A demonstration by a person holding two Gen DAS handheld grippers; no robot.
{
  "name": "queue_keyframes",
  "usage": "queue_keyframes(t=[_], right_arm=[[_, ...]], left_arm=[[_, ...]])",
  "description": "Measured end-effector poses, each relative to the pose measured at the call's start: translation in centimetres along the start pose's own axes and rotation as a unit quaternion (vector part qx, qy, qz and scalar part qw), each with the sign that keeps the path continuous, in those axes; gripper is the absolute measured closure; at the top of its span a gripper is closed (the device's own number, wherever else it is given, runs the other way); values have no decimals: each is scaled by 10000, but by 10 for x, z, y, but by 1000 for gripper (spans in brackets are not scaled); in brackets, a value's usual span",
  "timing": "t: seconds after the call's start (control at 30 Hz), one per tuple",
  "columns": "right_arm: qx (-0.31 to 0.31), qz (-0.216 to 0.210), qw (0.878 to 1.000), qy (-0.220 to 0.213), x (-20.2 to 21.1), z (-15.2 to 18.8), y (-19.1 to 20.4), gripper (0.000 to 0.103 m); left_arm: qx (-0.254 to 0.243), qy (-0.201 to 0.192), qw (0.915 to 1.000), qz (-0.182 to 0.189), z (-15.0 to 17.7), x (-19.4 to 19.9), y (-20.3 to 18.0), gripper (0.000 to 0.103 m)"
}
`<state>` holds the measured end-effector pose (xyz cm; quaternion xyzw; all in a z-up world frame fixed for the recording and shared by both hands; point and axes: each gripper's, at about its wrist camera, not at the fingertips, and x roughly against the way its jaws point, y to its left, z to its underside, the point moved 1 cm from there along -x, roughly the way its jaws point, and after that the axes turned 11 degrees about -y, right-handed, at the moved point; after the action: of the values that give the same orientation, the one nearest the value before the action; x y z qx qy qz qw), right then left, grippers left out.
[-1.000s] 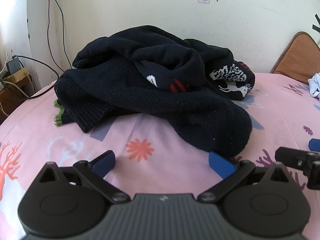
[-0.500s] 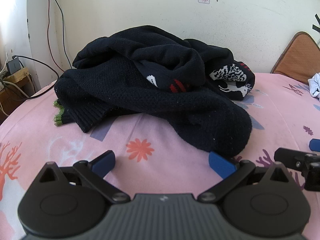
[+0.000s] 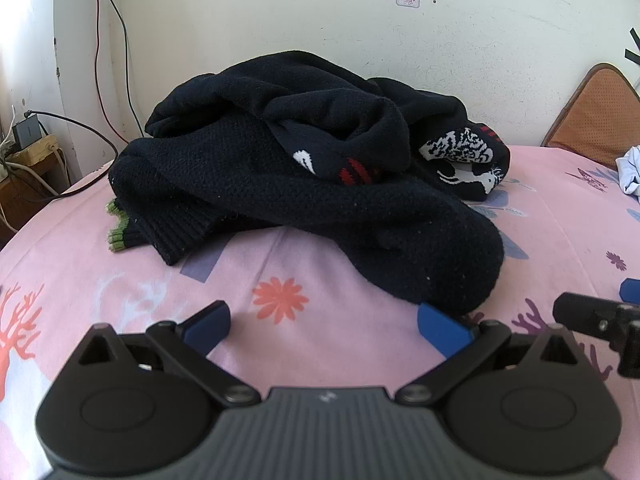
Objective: Fold small clothes
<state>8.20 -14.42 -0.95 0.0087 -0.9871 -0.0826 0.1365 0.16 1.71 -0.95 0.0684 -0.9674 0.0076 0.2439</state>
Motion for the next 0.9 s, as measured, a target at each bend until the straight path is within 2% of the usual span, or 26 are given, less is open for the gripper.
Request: queue_keyframes(t=[0.37, 0.9], right_arm=[[-264, -105, 9995, -107, 4, 0, -5, 0], [-205, -83, 9997, -87, 3, 1, -4, 0]], left_arm=[[-1, -1, 10000, -2, 0, 0, 0, 0], [26, 14, 10000, -7, -1, -1, -1, 0]])
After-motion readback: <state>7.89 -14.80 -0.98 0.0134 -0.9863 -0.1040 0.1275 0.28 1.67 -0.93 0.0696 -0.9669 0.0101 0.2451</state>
